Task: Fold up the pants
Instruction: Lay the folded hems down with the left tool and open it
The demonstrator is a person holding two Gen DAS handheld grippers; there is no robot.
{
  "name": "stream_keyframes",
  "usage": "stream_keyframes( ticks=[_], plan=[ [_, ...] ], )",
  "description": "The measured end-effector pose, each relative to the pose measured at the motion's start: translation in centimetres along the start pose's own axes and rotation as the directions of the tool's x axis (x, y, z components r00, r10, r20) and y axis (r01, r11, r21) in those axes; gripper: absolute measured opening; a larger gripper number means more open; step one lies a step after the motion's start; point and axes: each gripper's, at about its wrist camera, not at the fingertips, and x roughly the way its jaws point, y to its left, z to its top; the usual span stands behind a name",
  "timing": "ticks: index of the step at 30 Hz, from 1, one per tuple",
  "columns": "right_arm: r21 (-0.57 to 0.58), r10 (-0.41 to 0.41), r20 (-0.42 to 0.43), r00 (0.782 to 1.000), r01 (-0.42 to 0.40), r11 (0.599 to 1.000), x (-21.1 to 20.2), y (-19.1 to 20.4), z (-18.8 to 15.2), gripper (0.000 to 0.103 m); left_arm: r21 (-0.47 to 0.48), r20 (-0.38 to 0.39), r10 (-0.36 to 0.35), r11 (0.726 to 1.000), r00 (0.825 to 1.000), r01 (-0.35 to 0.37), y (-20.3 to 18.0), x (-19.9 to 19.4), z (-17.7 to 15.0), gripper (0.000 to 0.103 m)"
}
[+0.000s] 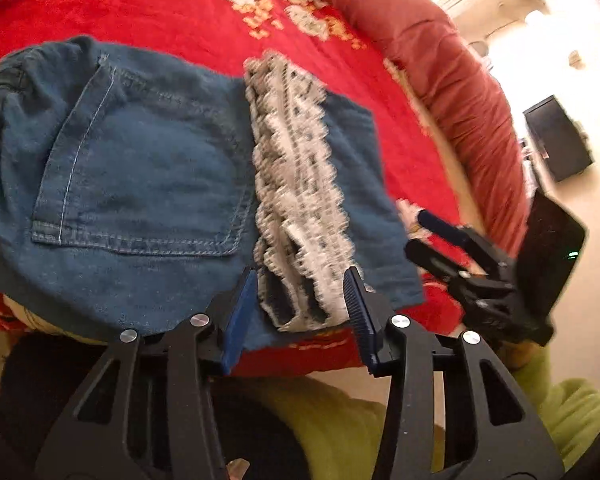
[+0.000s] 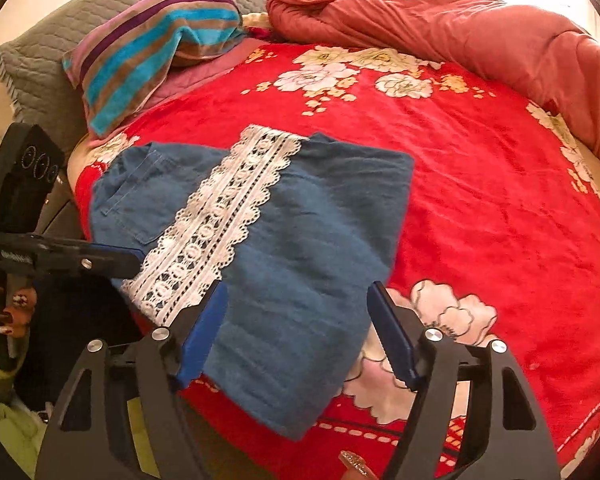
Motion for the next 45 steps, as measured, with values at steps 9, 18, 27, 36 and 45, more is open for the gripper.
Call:
stream_keyframes(
  ticks=[9, 18, 27, 36, 45],
  plan=[
    [0.011, 0.015, -0.021, 1.0, -0.015, 1.0, 0.9, 0.0, -0.8, 0.07, 0.013, -0.015, 0.025, 1.0, 1.0, -0.025, -0.5, 2.5, -0.4, 0.013],
    [-0.05, 0.051, -0.012, 0.999, -0.051, 0.997, 0.4, 1.9, -0.6, 0.059, 0.123, 0.014, 0.1, 0.987, 0.995, -0.101, -1.6, 0.5, -1.1, 0.01],
    [-0.128, -0.035, -0.081, 0.996, 0.024, 0.991, 1.7, 2.9, -1.8, 0.059, 0.181, 0.025, 0.167, 0.969, 0.986, -0.168, -1.8, 1.3, -1.5, 0.017],
    [-0.092, -0.053, -0.099, 0.994, 0.044, 0.995, 2.3, 2.1, -2.8, 0.061, 0.187, 0.02, 0.176, 0.966, 0.984, -0.177, -1.8, 1.7, -1.4, 0.018],
    [-0.065, -0.032, -0.091, 0.995, 0.026, 0.998, 2.1, 2.0, -2.7, 0.061, 0.186, 0.02, 0.175, 0.967, 0.984, -0.176, -1.9, 1.7, -1.4, 0.019]
  ],
)
